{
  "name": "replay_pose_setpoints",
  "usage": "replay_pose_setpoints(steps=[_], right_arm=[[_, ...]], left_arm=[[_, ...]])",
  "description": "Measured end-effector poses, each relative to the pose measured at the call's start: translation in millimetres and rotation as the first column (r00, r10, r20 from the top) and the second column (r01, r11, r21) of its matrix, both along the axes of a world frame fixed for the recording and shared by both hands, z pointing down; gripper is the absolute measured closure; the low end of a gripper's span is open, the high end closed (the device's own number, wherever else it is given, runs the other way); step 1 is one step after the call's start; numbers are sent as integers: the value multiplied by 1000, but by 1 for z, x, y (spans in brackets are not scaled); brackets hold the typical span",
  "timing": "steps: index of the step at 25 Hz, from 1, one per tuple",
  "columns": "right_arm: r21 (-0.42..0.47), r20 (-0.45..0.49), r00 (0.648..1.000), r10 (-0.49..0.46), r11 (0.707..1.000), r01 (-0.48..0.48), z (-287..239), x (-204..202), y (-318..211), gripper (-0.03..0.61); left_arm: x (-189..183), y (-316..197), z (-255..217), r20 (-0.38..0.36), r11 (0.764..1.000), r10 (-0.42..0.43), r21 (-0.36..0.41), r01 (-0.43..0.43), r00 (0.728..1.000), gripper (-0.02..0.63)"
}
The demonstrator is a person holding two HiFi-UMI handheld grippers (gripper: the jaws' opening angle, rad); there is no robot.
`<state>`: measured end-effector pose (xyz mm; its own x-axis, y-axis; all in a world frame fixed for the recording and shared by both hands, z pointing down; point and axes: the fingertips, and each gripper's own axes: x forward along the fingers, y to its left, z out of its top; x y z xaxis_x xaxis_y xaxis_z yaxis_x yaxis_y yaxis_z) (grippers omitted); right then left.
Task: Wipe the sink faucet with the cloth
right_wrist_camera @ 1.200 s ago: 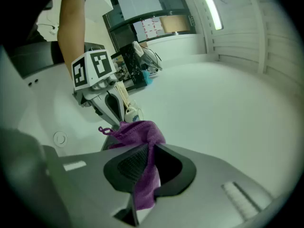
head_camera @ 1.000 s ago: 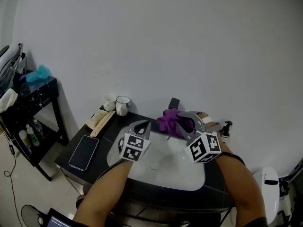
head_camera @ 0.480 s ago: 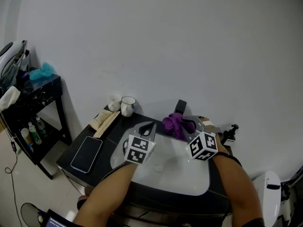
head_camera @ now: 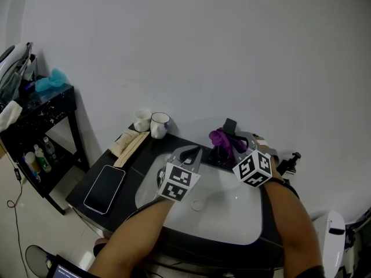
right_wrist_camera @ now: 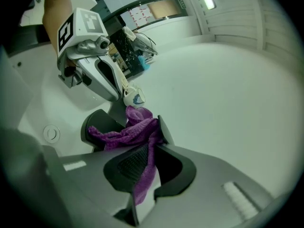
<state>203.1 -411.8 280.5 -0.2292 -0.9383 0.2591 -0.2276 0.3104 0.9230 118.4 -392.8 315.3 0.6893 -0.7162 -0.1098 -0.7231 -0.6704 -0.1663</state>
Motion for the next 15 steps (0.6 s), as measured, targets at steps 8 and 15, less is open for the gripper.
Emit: replay_pose_setpoints(steps=[8,15], right_arm=[[-5,40,999,-21,1000,21,1,-1,3,537],[1,4,999,-54,999,54,5,-9,26,538]], left_arm=[[1,-7,2,-2,1000,1,-2,-1,1000,596],[-2,-5,6,29,1000,-19,-4,19,999,595]])
